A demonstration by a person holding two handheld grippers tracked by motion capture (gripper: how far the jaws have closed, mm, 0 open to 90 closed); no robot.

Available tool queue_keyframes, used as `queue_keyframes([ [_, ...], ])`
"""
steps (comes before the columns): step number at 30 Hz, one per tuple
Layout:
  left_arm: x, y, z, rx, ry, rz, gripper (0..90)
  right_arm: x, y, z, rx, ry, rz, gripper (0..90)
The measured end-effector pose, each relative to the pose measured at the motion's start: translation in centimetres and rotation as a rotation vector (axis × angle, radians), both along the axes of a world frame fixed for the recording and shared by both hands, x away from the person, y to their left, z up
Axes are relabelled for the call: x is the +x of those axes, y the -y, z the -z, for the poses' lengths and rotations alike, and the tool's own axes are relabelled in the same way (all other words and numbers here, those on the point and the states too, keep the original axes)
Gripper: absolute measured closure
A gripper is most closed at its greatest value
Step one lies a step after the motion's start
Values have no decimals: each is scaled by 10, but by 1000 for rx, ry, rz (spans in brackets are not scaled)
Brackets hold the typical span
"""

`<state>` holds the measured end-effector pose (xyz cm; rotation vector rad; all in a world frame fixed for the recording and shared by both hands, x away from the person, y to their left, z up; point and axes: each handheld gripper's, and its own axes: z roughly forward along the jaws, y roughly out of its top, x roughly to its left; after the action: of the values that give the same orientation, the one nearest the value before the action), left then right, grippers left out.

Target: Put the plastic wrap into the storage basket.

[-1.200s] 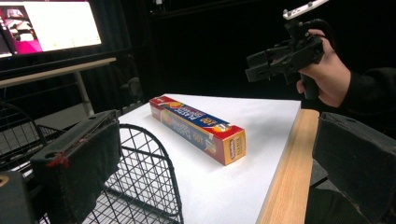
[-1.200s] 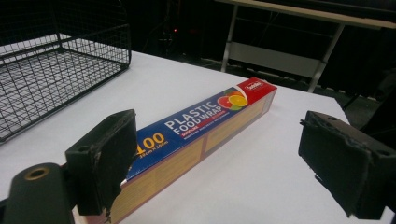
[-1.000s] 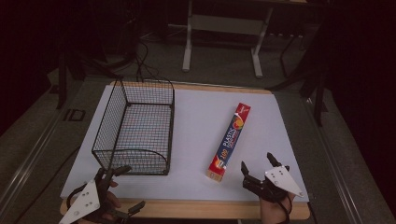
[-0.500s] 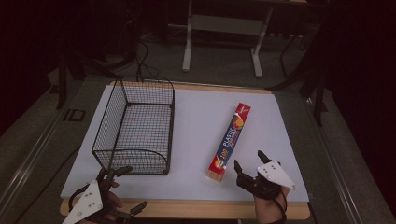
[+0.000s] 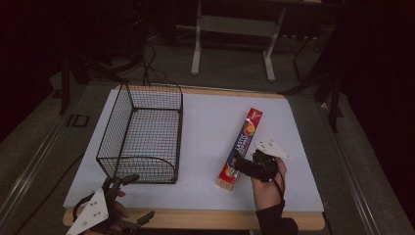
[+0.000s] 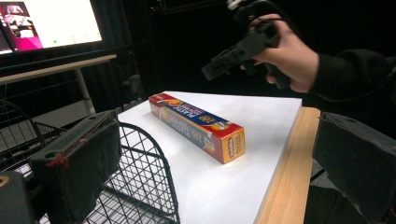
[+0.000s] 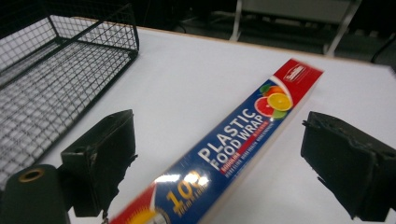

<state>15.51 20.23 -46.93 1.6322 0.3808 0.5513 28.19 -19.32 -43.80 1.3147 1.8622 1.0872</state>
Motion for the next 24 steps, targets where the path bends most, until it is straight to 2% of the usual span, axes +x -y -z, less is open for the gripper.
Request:
queue_keyframes([
  [1,0,0,0,0,0,2,19,9,-3,0,28,-22,13,100],
  [2,0,0,0,1,0,3,19,9,-3,0,28,-22,13,100],
  [4,0,0,0,1,0,5,19,18,-7,1,41,-36,40,100],
  [6,0,0,0,-1,-2,6,19,26,-10,1,40,-30,76,100],
  [8,0,0,0,-4,-1,7,19,34,-12,3,62,-52,99,100],
  [10,1,0,0,-5,-1,8,19,42,-14,4,64,-76,121,100],
  [13,1,0,0,-2,-3,10,19,53,-16,6,95,-127,149,100],
  [15,1,1,0,-5,-3,13,19,61,-17,8,94,-148,167,100],
  [18,1,1,0,-5,-2,13,19,73,-18,10,127,-211,194,101],
  [20,1,1,0,-5,-1,13,19,81,-18,12,120,-232,220,101],
  [24,2,1,0,-2,-1,12,19,98,-15,19,137,-310,273,107],
])
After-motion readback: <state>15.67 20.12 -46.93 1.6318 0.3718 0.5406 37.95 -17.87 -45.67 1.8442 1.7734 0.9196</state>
